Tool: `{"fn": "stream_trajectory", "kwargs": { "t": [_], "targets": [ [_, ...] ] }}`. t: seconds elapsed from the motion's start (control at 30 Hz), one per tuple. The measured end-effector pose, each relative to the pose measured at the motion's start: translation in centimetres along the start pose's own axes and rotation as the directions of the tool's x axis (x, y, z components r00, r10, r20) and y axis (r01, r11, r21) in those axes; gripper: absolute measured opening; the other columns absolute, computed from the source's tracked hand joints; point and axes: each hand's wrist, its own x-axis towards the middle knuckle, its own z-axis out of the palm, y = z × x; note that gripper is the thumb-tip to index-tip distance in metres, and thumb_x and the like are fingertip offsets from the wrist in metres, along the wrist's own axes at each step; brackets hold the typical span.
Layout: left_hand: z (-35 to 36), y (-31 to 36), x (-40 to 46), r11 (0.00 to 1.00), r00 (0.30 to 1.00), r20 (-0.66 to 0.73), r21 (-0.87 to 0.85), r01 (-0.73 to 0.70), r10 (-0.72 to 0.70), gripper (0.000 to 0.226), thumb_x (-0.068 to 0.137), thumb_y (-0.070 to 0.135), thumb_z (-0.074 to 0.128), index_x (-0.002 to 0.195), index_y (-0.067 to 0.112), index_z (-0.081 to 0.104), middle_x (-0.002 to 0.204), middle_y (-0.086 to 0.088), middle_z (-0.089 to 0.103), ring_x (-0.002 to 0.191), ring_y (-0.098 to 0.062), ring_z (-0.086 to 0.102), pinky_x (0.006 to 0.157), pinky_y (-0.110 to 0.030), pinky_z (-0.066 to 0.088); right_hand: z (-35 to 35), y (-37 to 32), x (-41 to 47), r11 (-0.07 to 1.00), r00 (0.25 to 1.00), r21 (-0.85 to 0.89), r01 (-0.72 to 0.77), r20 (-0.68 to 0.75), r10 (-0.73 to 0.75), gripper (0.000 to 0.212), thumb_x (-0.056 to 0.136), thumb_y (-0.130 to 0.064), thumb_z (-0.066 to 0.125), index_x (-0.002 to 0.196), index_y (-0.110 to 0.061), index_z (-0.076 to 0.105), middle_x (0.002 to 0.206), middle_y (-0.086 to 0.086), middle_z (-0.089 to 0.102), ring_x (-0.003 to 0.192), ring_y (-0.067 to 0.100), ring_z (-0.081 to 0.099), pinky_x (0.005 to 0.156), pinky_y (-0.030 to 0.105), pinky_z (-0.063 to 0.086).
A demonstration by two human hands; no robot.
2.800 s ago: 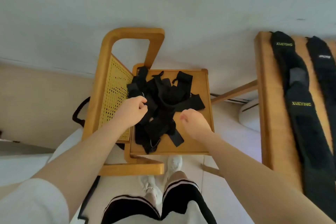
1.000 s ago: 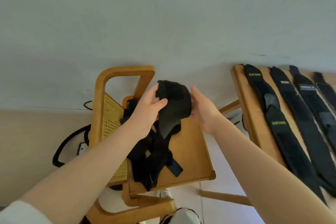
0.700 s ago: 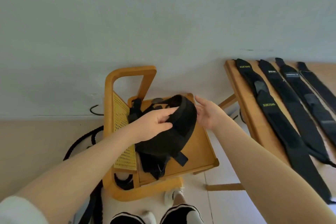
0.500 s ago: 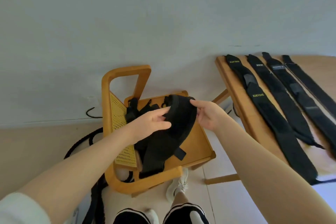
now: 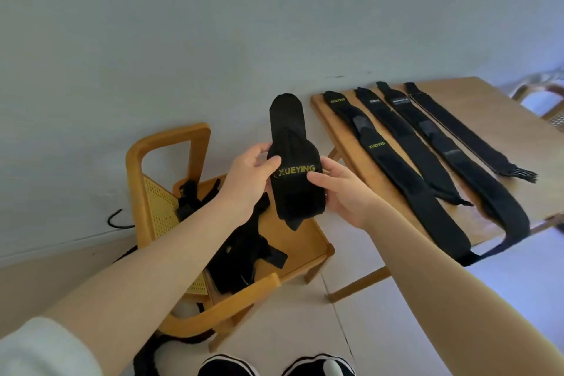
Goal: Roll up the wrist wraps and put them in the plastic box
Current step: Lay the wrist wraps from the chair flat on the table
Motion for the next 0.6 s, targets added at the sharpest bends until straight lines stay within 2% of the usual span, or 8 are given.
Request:
{"fn": "stream_trajectory", "kwargs": {
  "t": [0.1, 0.17, 0.23, 0.37, 0.47, 0.53, 0.6],
  "targets": [
    [2.4, 0.4, -0.2, 0.999, 0.997, 0.083, 0.041, -0.003, -0.001, 0.022, 0.097, 0.015, 0.050, 0.116, 0.025, 0.054, 0.108, -0.002, 0.067, 0.100, -0.017, 0.066, 0.086, -0.033, 0.054, -1.7, -0.6, -1.3, 0.997, 0.993, 0.052, 0.065, -0.103, -0.059, 0.025, 0.097, -0.013, 0.049, 0.116, -0.026, 0.057, 0.108, -0.004, 0.071, 0.102, 0.015, 0.067, 0.084, 0.030, 0.056],
    [4.4, 0.7, -0.3, 0.998, 0.987, 0.159, 0.067, 0.019, -0.029, 0.016, 0.097, 0.016, 0.050, 0.108, 0.026, 0.057, 0.105, -0.002, 0.068, 0.097, -0.018, 0.067, 0.082, -0.032, 0.055, -3.1, -0.8, -2.2, 0.997, 0.984, 0.000, 0.071, -0.162, -0.070, 0.028, 0.096, -0.011, 0.050, 0.120, -0.023, 0.058, 0.107, -0.003, 0.071, 0.101, 0.015, 0.068, 0.082, 0.029, 0.056],
    [6.5, 0.9, -0.3, 0.994, 0.970, 0.229, 0.098, 0.053, -0.075, 0.013, 0.096, 0.020, 0.052, 0.107, 0.022, 0.059, 0.105, -0.004, 0.069, 0.094, -0.019, 0.068, 0.078, -0.031, 0.056, -4.8, -0.8, -3.4, 0.998, 0.979, -0.046, 0.040, -0.196, -0.048, 0.030, 0.095, -0.009, 0.052, 0.123, -0.019, 0.059, 0.104, -0.003, 0.072, 0.097, 0.014, 0.069, 0.077, 0.025, 0.056],
    [11.0, 0.5, -0.3, 0.985, 0.941, 0.314, 0.150, 0.082, -0.126, 0.021, 0.095, 0.025, 0.053, 0.105, 0.012, 0.065, 0.099, -0.008, 0.072, 0.088, -0.019, 0.070, 0.076, -0.027, 0.056, -9.3, -0.6, -6.8, 0.999, 0.986, -0.029, -0.027, -0.165, 0.022, 0.023, 0.094, -0.010, 0.054, 0.114, -0.015, 0.063, 0.104, 0.003, 0.072, 0.096, 0.018, 0.069, 0.081, 0.030, 0.055],
    [15.1, 0.6, -0.8, 0.985, 0.914, 0.387, 0.160, 0.063, -0.121, 0.025, 0.096, 0.024, 0.051, 0.106, 0.007, 0.067, 0.094, -0.008, 0.072, 0.081, -0.016, 0.069, 0.073, -0.024, 0.056, -13.3, -1.0, -9.6, 0.997, 0.992, 0.016, -0.074, -0.100, 0.076, 0.020, 0.093, -0.008, 0.053, 0.108, -0.018, 0.063, 0.100, 0.001, 0.072, 0.092, 0.016, 0.069, 0.080, 0.030, 0.055],
    [18.1, 0.6, -1.0, 0.988, 0.903, 0.414, 0.146, 0.056, -0.112, 0.026, 0.096, 0.021, 0.051, 0.107, 0.002, 0.066, 0.094, -0.012, 0.071, 0.083, -0.020, 0.068, 0.077, -0.028, 0.057, -16.3, -1.5, -11.3, 0.996, 0.994, 0.039, -0.080, -0.067, 0.083, 0.023, 0.093, -0.008, 0.053, 0.112, -0.018, 0.061, 0.104, 0.003, 0.071, 0.095, 0.018, 0.068, 0.081, 0.032, 0.055],
    [21.6, 0.9, -1.2, 0.987, 0.899, 0.425, 0.154, 0.045, -0.108, 0.025, 0.096, 0.021, 0.052, 0.106, 0.003, 0.065, 0.095, -0.014, 0.071, 0.087, -0.024, 0.068, 0.083, -0.034, 0.055, -19.5, -2.2, -12.8, 0.995, 0.995, 0.066, -0.076, -0.061, 0.080, 0.023, 0.093, -0.008, 0.053, 0.112, -0.019, 0.060, 0.100, 0.001, 0.071, 0.090, 0.017, 0.069, 0.074, 0.029, 0.057]
  ]
}}
